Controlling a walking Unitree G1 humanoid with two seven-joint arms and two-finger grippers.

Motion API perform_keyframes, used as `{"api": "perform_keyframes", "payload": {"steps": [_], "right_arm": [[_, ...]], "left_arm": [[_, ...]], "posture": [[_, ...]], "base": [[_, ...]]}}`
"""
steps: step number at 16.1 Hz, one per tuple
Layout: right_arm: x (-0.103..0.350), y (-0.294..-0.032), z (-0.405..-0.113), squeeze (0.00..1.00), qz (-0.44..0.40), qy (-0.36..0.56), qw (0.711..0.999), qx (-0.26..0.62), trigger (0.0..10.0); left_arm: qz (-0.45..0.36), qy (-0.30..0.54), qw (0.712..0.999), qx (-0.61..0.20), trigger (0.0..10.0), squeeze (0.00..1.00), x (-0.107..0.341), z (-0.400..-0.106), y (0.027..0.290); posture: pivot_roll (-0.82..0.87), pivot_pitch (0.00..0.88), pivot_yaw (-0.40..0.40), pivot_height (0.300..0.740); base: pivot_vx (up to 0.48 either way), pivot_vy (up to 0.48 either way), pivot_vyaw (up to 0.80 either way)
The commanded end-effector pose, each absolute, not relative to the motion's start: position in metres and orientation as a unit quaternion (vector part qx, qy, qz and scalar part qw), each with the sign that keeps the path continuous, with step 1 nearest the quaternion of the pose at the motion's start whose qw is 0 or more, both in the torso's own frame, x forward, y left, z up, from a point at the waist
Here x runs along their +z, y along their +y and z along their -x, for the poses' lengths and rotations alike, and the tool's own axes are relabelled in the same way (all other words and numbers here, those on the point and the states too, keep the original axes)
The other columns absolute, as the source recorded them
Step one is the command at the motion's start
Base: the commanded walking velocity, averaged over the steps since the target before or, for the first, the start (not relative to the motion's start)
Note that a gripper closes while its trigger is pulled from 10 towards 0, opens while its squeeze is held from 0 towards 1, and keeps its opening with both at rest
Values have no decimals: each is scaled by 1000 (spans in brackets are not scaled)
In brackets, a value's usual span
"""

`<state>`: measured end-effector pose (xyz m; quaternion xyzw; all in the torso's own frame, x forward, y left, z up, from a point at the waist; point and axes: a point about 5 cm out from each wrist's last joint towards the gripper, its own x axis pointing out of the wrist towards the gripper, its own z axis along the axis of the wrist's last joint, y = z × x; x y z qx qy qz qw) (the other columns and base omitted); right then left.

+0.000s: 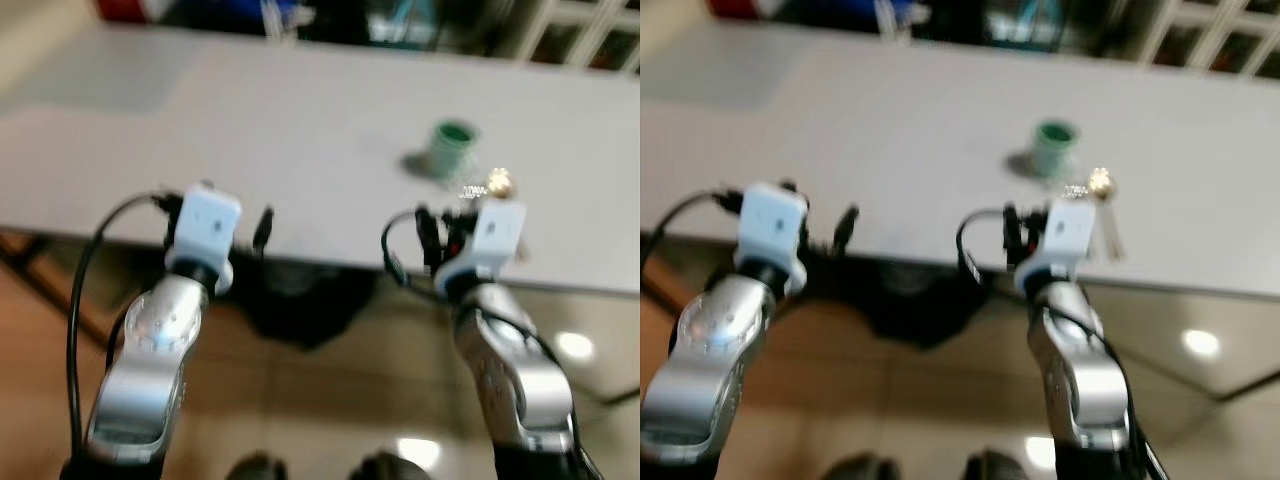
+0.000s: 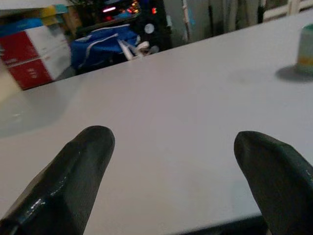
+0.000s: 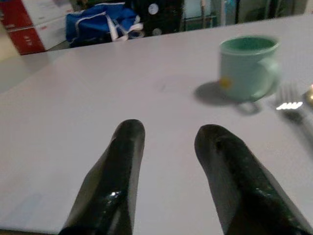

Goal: Setting the table

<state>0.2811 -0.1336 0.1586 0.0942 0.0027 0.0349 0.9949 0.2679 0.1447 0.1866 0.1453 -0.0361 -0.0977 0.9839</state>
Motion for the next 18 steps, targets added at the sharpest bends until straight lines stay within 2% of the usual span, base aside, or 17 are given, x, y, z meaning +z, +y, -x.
{"api": "perform_keyframes", "payload": {"steps": [1,2,3,4,10,18], "right_arm": [[154,-142,-280,1000,-91,15,995,22,10000],[154,-142,-281,1000,-72,18,997,18,10000],[154,-141,-281,114,-62,18,998,15,10000],[155,-140,-281,0,-60,16,998,14,10000],[156,-133,-288,0,-65,24,997,31,10000],[156,-130,-296,0,-62,28,997,36,10000]], "left_arm": [[-144,-35,983,-106,10000,188,187,-268,140],[-143,-34,983,-112,10000,192,186,-270,139],[-140,-33,983,-115,10000,192,186,-272,137],[-136,-34,984,-113,10000,184,186,-273,137],[-136,-33,985,-100,10000,180,188,-273,140],[-143,-50,985,-85,10000,184,199,-279,149]], "posture": [[0,104,17,740],[-8,101,35,740],[-7,99,35,740],[-7,100,33,740],[11,95,4,740],[27,82,1,740]], "base": [[0,480,0],[0,480,0],[0,480,0],[0,480,0],[0,480,0],[0,480,-764]]}}
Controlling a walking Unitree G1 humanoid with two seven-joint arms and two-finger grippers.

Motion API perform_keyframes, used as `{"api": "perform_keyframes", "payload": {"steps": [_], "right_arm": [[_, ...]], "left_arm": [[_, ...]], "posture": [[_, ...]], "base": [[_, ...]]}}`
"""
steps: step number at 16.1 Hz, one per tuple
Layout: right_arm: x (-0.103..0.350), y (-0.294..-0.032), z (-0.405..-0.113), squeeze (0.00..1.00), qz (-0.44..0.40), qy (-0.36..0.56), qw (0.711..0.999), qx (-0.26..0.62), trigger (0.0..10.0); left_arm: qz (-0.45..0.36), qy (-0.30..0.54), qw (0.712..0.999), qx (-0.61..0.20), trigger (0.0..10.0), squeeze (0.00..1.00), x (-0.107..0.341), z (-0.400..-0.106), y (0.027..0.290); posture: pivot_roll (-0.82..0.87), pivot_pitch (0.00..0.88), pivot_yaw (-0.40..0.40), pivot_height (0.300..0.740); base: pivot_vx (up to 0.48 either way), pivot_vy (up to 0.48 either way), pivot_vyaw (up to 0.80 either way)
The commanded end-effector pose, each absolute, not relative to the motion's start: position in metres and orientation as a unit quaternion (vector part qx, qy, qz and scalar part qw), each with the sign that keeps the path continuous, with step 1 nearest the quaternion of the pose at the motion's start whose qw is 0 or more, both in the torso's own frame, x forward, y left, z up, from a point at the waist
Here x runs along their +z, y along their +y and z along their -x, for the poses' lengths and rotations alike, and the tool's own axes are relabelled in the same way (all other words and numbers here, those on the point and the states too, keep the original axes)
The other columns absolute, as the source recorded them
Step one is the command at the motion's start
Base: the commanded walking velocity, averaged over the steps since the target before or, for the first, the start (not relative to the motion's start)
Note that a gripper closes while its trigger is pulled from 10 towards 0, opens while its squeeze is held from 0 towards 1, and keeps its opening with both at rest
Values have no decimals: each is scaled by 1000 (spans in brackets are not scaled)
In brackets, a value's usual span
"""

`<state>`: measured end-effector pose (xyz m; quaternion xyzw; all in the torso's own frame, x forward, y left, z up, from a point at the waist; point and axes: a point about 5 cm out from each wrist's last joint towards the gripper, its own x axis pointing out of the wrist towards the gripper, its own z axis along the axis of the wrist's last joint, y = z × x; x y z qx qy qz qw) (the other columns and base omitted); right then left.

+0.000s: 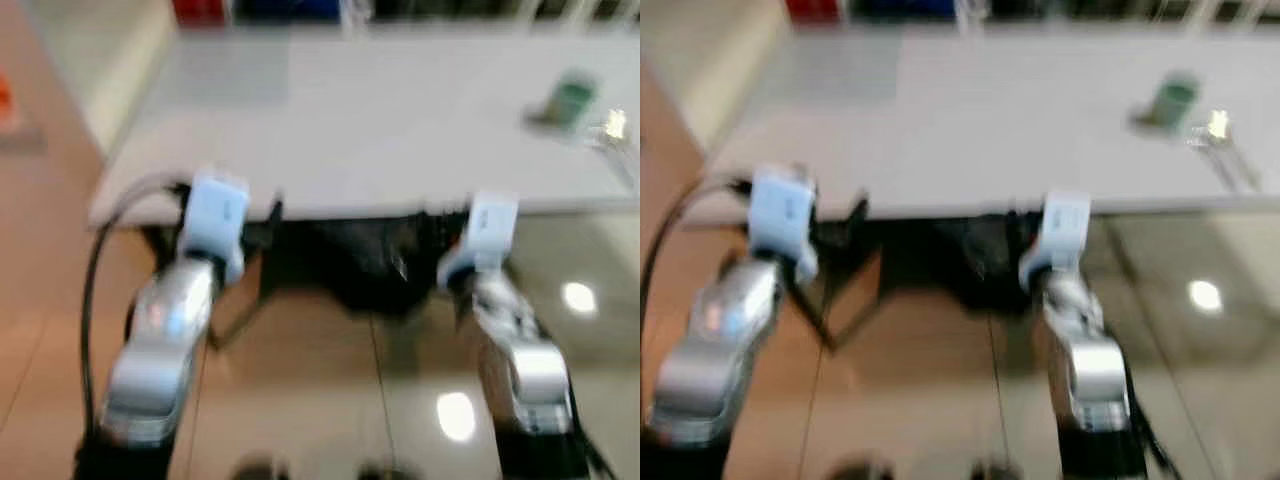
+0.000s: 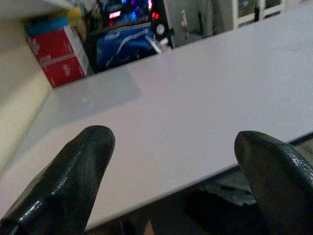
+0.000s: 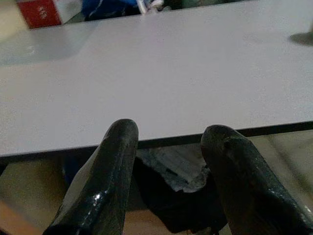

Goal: Setting the table

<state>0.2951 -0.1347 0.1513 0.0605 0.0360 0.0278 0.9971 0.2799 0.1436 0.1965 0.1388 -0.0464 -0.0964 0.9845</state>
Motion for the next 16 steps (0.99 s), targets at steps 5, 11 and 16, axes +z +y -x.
{"api": "perform_keyframes", "payload": {"steps": [5,11,16], "right_arm": [[158,-125,-300,0,-55,21,997,53,10000],[159,-122,-303,0,-52,14,997,55,10000],[164,-120,-305,0,-41,-1,997,68,10000]], "left_arm": [[-144,-49,985,-76,10000,184,199,-278,154],[-146,-56,985,-78,10000,184,202,-277,153],[-142,-54,985,-80,10000,184,201,-277,151]], "posture": [[31,75,-8,740],[37,56,-14,740],[32,58,-15,740]], "base": [[0,480,-320],[0,480,0],[0,480,0]]}}
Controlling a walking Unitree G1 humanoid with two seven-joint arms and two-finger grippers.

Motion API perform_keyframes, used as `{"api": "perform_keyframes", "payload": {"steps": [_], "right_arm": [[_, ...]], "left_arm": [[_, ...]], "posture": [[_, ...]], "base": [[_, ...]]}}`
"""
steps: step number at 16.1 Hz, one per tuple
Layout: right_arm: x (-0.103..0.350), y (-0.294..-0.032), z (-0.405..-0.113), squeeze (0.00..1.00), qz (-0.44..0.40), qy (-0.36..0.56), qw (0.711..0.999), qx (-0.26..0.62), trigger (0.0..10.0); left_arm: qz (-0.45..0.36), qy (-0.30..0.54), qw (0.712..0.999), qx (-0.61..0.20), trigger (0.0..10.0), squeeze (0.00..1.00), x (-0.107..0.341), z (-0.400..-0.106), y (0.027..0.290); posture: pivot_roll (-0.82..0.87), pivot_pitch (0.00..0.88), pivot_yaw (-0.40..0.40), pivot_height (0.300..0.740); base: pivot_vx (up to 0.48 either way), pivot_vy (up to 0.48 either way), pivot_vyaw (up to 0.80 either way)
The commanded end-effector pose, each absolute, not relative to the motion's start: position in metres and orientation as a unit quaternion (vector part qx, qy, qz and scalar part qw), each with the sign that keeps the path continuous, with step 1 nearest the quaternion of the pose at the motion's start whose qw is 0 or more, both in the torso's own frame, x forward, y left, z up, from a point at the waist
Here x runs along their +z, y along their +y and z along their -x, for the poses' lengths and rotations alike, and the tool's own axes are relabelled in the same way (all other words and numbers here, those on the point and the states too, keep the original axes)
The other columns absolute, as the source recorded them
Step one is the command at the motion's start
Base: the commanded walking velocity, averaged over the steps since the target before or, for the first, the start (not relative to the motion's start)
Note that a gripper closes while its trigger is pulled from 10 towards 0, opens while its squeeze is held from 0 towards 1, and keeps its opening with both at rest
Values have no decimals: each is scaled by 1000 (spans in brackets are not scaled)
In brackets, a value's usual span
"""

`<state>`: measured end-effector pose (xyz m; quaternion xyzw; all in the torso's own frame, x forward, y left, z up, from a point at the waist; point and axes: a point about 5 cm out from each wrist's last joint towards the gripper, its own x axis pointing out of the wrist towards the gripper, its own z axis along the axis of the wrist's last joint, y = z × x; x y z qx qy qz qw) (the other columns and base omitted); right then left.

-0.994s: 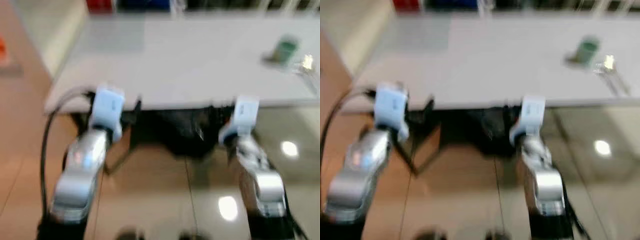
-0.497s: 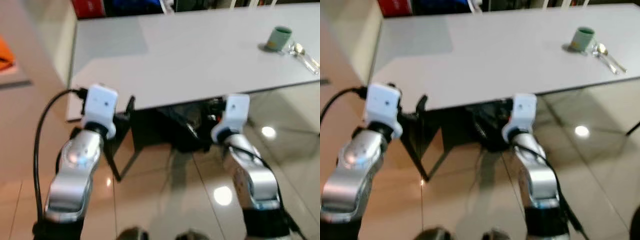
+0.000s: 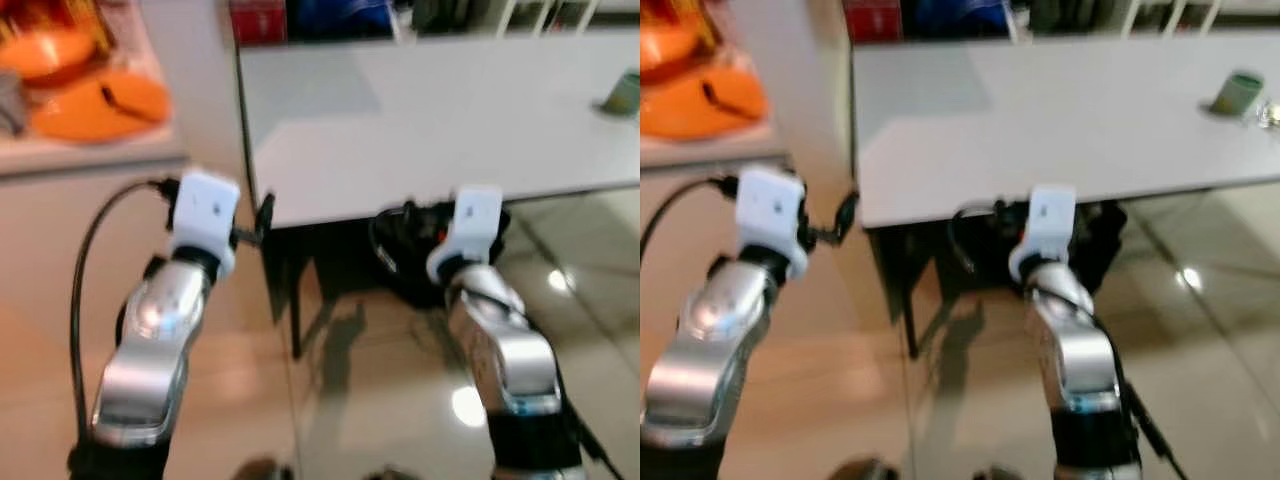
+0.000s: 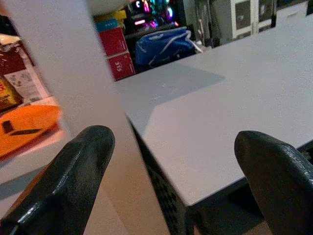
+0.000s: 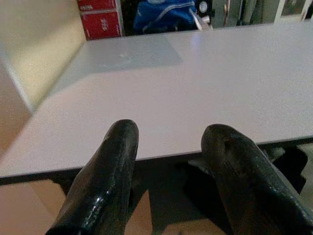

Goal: Setting the table

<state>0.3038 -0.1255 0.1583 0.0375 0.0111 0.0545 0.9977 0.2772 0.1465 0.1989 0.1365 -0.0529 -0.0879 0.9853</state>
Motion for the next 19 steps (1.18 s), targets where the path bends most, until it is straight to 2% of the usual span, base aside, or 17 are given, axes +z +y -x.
{"api": "perform_keyframes", "payload": {"steps": [1,2,3,4,9,10,11,13,14,19], "right_arm": [[166,-118,-304,0,-34,-8,997,73,10000],[168,-118,-305,0,-36,-12,997,73,10000],[169,-119,-306,549,-43,-13,997,66,10000],[170,-120,-307,1000,-69,-13,995,69,10000],[176,-122,-309,1000,-65,-23,995,74,10000],[177,-122,-311,1000,-65,-24,995,73,10000],[179,-123,-312,1000,-63,-26,995,72,10000],[179,-124,-314,1000,-42,-25,997,61,10000],[179,-123,-315,0,-35,-23,997,68,10000],[182,-122,-320,0,-32,-27,997,69,10000]], "left_arm": [[-141,-53,985,-80,10000,184,201,-277,150],[-139,-53,986,-80,10000,184,200,-277,150],[-133,-49,987,-81,10000,251,200,-277,150],[-117,-44,988,-87,10000,1000,199,-276,149],[-122,-44,989,-77,10000,1000,200,-277,151],[-115,-49,990,-69,10000,247,201,-278,151],[-109,-49,990,-69,10000,0,202,-278,149],[-116,-50,989,-71,10000,0,201,-278,146],[-127,-56,988,-75,10000,0,202,-279,145],[-116,-61,988,-77,10000,0,204,-279,145]], "posture": [[32,58,-18,740],[32,58,-19,740],[32,58,-19,740],[32,59,-20,740],[33,65,-25,740],[32,68,-25,740],[29,70,-26,740],[27,70,-27,740],[26,71,-28,740],[28,71,-35,740]], "base": [[0,480,0],[0,480,0],[0,480,519],[0,480,550],[0,480,0],[0,0,0],[0,0,0],[0,0,0],[0,0,0],[302,0,0]]}}
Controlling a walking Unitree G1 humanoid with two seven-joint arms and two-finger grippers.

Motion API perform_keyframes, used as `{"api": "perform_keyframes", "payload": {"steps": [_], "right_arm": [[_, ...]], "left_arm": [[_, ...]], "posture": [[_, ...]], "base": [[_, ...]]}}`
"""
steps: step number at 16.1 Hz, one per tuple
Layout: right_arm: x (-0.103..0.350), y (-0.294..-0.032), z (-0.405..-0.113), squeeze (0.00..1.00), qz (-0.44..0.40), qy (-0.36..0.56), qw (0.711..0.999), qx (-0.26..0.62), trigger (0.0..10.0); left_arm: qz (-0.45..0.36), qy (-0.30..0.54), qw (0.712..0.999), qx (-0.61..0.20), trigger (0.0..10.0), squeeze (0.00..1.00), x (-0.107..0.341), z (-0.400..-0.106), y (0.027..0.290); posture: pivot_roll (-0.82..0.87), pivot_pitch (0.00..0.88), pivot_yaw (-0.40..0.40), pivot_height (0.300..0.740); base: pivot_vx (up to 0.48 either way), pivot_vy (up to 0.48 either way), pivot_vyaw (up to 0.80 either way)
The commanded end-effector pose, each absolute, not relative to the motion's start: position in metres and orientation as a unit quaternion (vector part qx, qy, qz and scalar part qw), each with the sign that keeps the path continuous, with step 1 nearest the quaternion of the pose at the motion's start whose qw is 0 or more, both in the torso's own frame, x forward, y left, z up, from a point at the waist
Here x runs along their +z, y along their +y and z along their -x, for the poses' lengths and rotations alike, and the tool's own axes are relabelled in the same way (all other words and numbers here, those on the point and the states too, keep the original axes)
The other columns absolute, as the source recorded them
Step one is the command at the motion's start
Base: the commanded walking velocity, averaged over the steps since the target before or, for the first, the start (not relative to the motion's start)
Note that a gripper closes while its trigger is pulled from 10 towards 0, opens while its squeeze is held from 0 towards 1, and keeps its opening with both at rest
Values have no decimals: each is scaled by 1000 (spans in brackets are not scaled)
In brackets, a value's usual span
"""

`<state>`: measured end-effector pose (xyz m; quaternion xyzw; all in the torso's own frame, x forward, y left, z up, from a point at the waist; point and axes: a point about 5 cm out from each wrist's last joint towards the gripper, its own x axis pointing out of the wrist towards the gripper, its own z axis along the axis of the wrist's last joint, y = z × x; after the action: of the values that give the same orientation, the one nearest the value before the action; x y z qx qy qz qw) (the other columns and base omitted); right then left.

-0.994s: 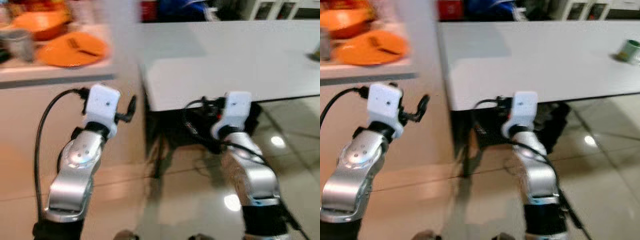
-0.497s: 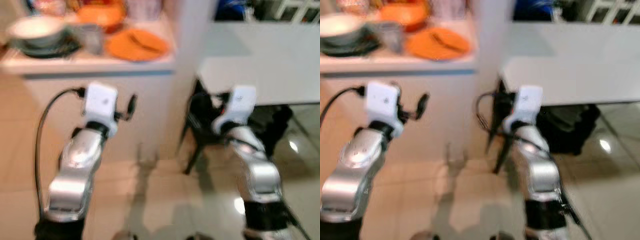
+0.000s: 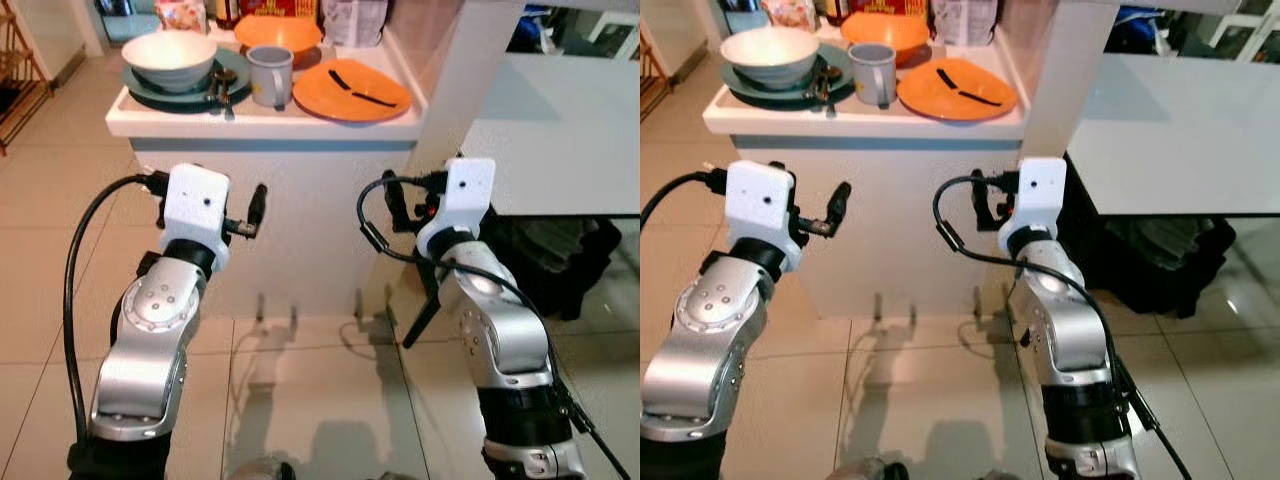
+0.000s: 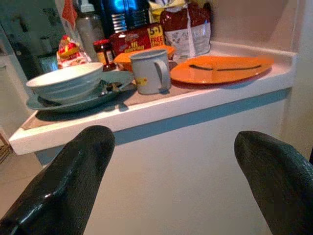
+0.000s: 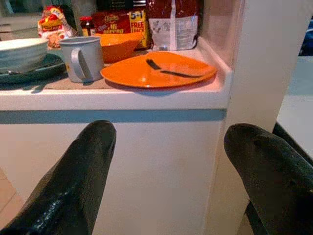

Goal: Setting the table

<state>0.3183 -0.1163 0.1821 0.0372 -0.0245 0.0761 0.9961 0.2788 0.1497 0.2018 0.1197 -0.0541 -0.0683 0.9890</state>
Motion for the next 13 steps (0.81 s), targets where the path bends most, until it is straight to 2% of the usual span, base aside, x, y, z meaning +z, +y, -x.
{"api": "perform_keyframes", "payload": {"steps": [1,13], "right_arm": [[182,-122,-320,0,-31,-28,997,65,10000],[179,-123,-322,0,-33,-20,997,72,10000]], "left_arm": [[-117,-61,988,-77,10000,0,204,-278,145],[-120,-59,987,-88,10000,0,201,-277,141]], "posture": [[28,71,-37,740],[25,74,-38,740]], "base": [[401,0,0],[399,0,0]]}}
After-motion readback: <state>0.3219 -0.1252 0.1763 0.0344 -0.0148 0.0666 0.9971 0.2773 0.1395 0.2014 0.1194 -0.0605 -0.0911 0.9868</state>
